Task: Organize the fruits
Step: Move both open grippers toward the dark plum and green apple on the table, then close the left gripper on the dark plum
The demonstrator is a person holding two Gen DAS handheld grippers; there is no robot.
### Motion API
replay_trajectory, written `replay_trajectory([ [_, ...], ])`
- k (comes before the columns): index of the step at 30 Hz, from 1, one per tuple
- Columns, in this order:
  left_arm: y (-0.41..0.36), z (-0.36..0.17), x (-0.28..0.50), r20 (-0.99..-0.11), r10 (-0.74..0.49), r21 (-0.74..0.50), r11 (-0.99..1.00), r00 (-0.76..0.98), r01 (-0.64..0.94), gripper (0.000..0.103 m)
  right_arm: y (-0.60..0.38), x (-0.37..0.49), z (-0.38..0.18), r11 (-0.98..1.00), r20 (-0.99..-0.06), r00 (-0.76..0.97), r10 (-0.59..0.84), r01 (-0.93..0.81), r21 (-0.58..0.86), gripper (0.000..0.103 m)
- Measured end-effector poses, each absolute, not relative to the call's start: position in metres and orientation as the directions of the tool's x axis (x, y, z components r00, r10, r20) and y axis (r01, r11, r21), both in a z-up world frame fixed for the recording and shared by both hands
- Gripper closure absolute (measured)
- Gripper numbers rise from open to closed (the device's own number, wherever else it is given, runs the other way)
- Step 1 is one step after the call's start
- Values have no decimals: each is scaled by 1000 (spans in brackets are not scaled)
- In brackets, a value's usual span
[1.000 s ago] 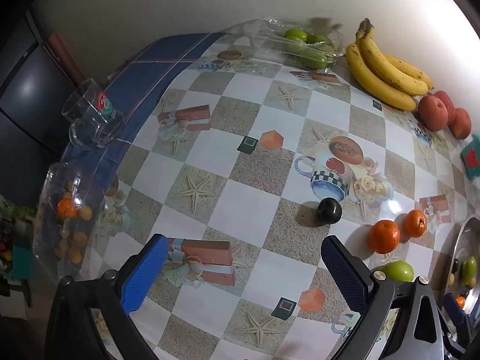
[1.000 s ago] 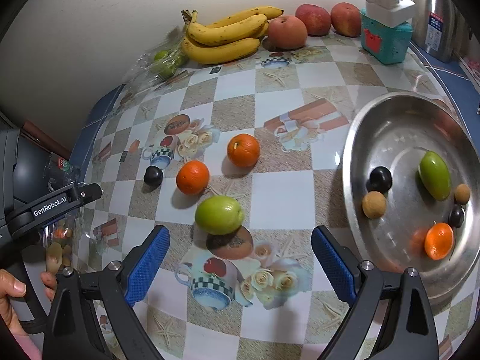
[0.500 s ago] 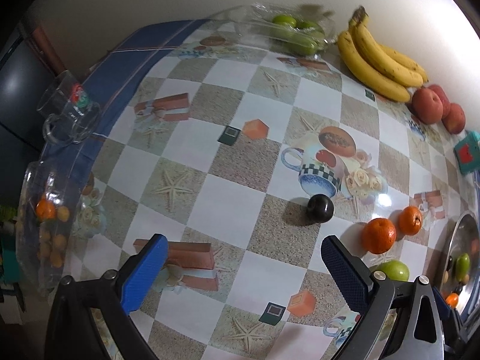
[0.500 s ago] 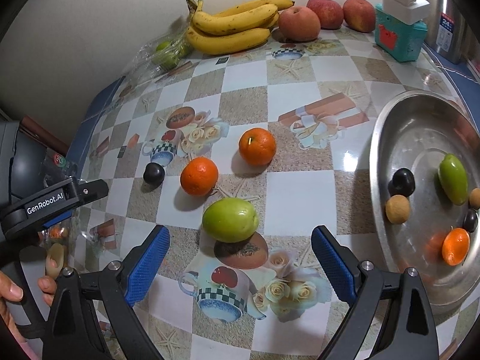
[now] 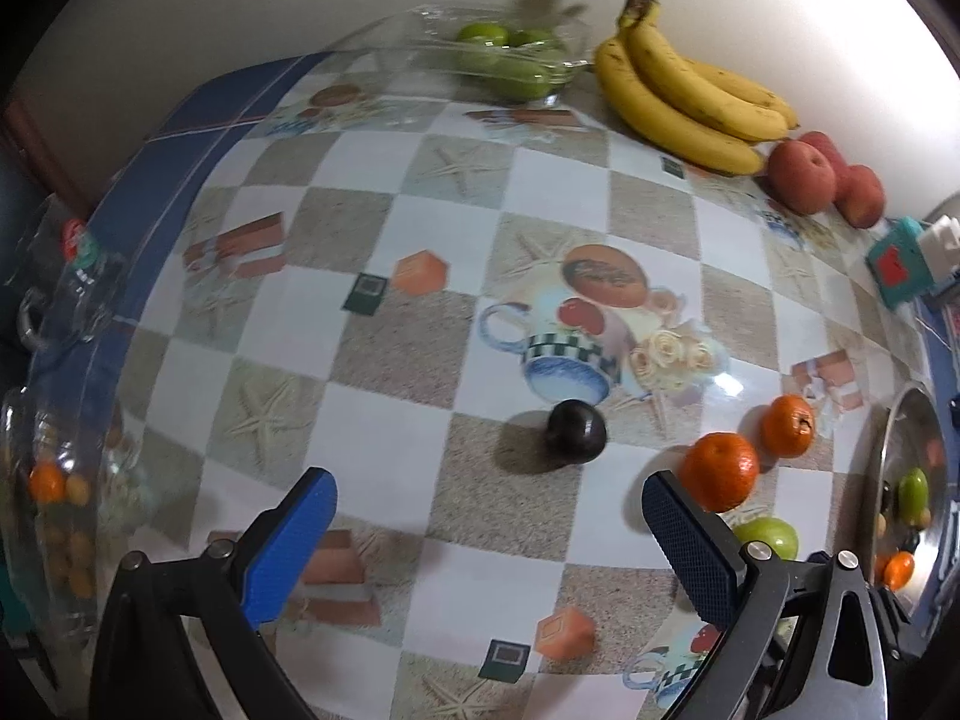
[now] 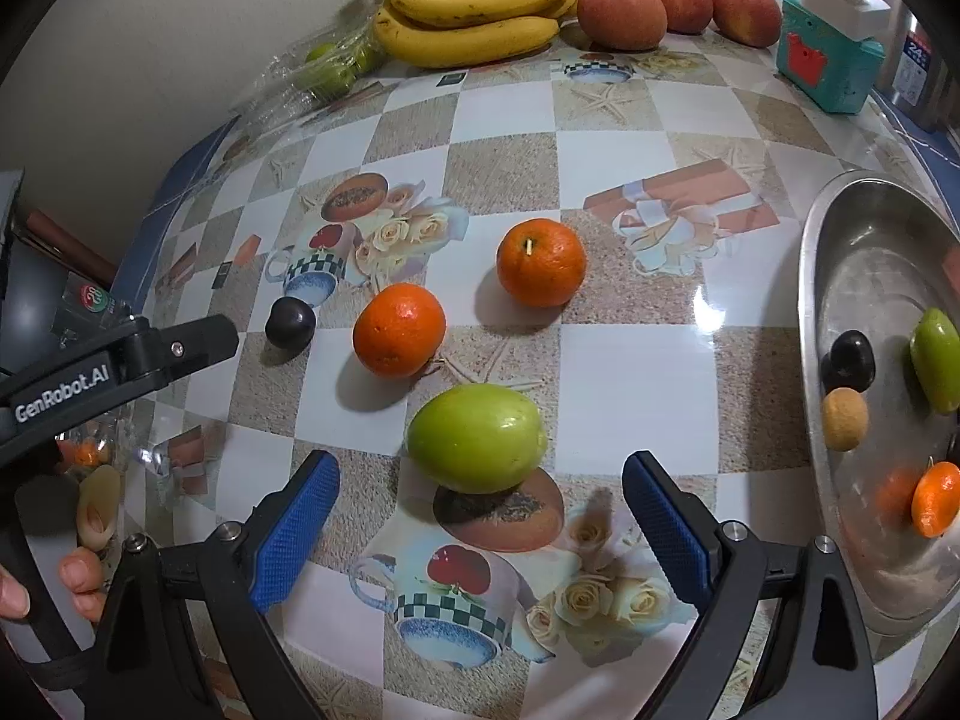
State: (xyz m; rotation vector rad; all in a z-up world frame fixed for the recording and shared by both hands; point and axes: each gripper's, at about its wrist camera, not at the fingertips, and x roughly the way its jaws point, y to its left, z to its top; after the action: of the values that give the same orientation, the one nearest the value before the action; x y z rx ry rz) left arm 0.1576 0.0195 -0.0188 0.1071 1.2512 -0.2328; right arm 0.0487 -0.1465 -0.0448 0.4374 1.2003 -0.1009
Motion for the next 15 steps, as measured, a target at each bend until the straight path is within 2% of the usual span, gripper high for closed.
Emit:
replay_trajectory([
  [8,9,-22,161,-940,-147,-50,952,308,302,2,-135,58,-51,926,-928,348,135,289,244,7],
  [15,-9,-35,161,-945,-151,-40,933,289,358,20,-134,61,-54,937,-937,335,102,284,204,7],
])
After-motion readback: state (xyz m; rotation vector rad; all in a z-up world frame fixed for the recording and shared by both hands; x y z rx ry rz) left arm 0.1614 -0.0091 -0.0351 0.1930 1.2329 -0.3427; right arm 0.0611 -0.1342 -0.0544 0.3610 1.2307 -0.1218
